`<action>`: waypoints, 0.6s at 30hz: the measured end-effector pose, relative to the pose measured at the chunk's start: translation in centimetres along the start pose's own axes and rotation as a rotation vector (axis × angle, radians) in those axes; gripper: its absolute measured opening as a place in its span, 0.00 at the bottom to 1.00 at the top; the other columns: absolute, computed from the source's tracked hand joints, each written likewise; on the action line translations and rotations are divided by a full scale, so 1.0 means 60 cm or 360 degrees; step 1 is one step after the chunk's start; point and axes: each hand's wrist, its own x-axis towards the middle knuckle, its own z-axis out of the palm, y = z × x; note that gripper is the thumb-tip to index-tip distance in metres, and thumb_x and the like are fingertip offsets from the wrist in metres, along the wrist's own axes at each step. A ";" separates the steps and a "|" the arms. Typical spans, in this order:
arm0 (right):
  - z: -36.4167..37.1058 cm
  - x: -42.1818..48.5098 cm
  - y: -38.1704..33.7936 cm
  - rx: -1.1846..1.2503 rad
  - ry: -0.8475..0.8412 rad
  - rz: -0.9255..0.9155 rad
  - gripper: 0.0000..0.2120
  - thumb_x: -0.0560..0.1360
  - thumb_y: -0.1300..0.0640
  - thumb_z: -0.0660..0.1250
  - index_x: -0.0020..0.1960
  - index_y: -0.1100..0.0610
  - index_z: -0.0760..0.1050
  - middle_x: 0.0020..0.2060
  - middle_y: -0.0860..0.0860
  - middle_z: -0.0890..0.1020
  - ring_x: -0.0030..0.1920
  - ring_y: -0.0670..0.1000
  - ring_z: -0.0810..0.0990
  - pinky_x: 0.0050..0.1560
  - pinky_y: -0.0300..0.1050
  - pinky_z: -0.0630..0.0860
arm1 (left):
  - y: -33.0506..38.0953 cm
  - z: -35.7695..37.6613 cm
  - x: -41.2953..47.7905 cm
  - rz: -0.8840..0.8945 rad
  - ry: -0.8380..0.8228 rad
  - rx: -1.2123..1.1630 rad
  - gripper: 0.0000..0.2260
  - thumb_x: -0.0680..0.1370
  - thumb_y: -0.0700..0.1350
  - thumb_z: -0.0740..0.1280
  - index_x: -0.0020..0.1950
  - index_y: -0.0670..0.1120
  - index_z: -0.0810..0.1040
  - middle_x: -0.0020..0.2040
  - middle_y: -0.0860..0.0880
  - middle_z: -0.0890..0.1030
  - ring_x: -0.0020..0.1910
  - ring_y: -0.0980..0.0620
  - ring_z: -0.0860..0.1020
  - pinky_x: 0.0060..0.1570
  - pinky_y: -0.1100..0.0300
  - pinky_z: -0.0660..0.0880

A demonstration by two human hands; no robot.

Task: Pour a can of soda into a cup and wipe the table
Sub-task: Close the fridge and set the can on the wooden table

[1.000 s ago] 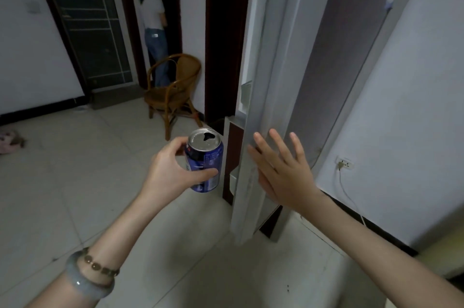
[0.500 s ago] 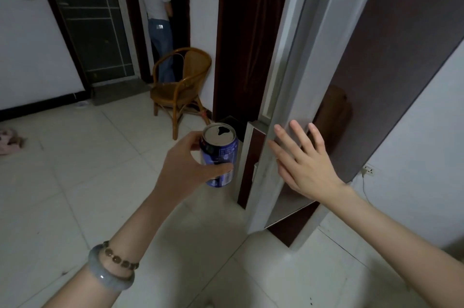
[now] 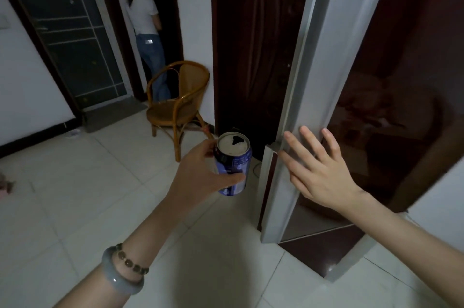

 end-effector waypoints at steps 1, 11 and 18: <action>0.015 0.011 0.001 -0.0024 -0.0015 0.0012 0.19 0.73 0.53 0.61 0.63 0.57 0.71 0.72 0.58 0.62 0.76 0.60 0.47 0.72 0.64 0.48 | -0.008 -0.003 0.020 0.0018 -0.0011 -0.0011 0.23 0.63 0.44 0.79 0.52 0.55 0.72 0.46 0.65 0.75 0.46 0.75 0.72 0.44 0.79 0.66; 0.147 0.089 0.025 -0.0199 -0.0219 0.0101 0.23 0.71 0.52 0.63 0.65 0.56 0.68 0.73 0.58 0.59 0.76 0.61 0.45 0.71 0.66 0.48 | -0.091 0.004 0.206 0.0102 -0.0160 -0.0226 0.25 0.58 0.52 0.78 0.52 0.59 0.74 0.47 0.64 0.78 0.49 0.69 0.75 0.46 0.77 0.69; 0.238 0.127 0.047 -0.0317 -0.0406 0.0190 0.25 0.72 0.51 0.60 0.68 0.55 0.66 0.75 0.58 0.56 0.76 0.61 0.45 0.72 0.64 0.44 | -0.147 0.013 0.366 0.0226 -0.0335 -0.0188 0.23 0.60 0.44 0.80 0.46 0.59 0.72 0.42 0.63 0.78 0.43 0.74 0.74 0.39 0.80 0.66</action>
